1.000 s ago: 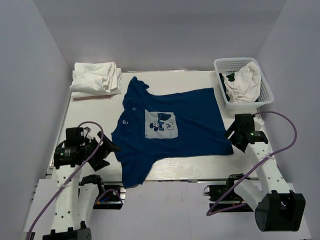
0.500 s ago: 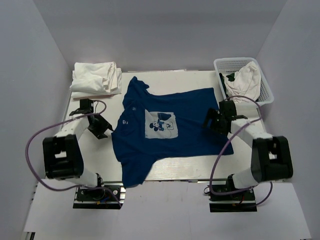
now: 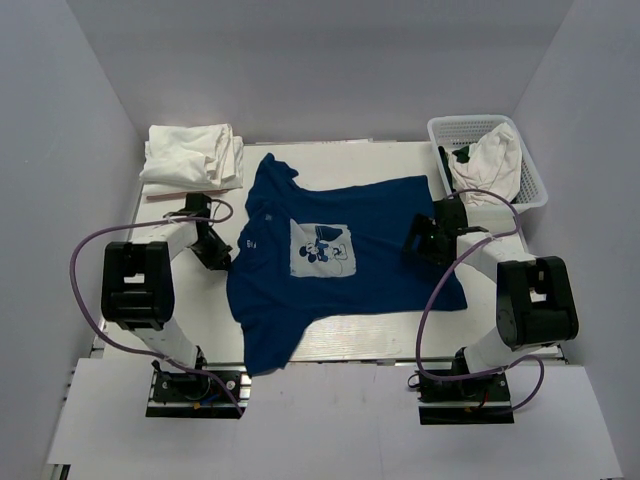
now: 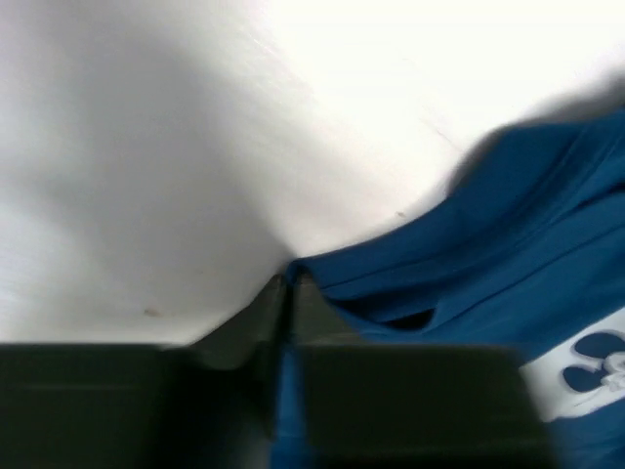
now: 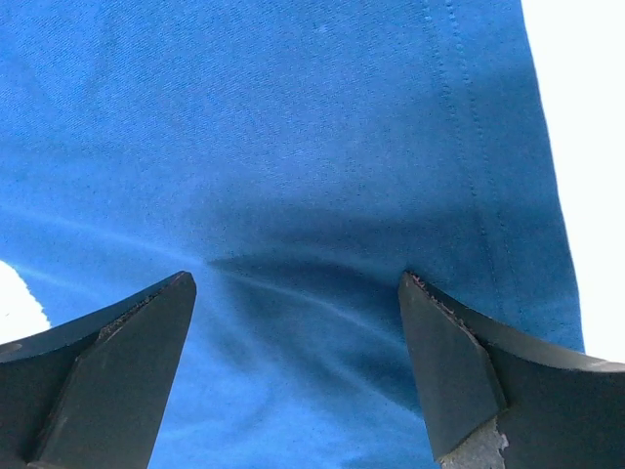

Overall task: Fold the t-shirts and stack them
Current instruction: Flatten out the tshirt

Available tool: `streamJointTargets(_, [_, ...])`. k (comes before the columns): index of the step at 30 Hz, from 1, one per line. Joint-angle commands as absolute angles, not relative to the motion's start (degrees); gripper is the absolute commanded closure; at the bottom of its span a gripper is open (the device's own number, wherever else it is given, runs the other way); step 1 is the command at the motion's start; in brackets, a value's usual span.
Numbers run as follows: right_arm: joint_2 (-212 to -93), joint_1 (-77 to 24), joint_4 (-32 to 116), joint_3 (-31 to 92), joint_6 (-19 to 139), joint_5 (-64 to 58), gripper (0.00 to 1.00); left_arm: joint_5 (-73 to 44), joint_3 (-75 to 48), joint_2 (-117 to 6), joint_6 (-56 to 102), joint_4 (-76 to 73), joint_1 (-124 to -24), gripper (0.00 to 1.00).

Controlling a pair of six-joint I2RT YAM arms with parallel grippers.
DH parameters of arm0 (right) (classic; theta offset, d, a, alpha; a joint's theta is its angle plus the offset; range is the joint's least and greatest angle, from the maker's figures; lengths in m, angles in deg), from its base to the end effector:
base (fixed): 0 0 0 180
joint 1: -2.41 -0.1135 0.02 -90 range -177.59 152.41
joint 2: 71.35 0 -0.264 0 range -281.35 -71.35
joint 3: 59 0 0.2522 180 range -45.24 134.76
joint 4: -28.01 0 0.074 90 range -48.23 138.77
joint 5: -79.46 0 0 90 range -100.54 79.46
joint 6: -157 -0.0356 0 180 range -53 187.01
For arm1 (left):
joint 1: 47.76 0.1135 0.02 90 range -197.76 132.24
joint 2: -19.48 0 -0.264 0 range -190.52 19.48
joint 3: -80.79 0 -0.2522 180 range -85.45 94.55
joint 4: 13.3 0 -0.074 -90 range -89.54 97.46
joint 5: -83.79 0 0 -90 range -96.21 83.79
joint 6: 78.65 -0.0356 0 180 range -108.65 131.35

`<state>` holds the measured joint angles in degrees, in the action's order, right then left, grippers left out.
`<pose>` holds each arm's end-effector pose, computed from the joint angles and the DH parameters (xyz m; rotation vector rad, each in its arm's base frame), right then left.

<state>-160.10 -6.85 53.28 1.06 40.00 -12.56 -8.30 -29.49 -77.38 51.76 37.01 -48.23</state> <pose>0.2962 0.0470 0.1678 0.4036 2.4925 0.2133 0.2998 -0.0038 0.1536 -1.0001 2.7696 -0.1634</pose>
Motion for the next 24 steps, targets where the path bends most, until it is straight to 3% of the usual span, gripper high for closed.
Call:
streamJointTargets(1, [-160.91,-6.82,54.51,0.55,40.02,-16.86,0.1,-7.44,-30.43,-80.46,51.08,35.69,-50.49,0.97])
streamJointTargets(10, [-163.81,-6.64,61.89,-0.5,37.91,-22.83,0.1,4.84,-32.54,-68.77,61.44,55.28,-53.39,1.0])
streamJointTargets(17, [-164.78,-6.73,63.39,0.72,38.53,-23.72,0.1,0.73,-36.33,-65.52,62.15,58.38,-54.44,0.98])
streamJointTargets(18, [-165.13,-6.64,63.13,0.99,38.96,-23.63,0.1,0.73,-35.02,-65.51,62.15,59.16,-54.44,0.89])
streamJointTargets(21, [-165.92,-6.64,63.74,2.65,39.76,-23.28,0.1,2.13,-27.03,-65.51,59.79,59.7,-54.44,0.76])
streamJointTargets(22, [-166.01,-6.56,63.66,2.83,40.54,-22.93,0.1,2.74,-22.57,-65.51,58.04,59.09,-54.44,0.52])
streamJointTargets(23, [-166.1,-6.73,63.83,3.1,40.72,-22.93,0.1,2.75,-20.52,-66.04,56.89,58.3,-54.44,0.41])
streamJointTargets(24, [-166.18,-6.64,63.92,3.18,40.9,-22.67,0.1,3.36,-17.2,-66.65,55.92,55.94,-54.44,0.38])
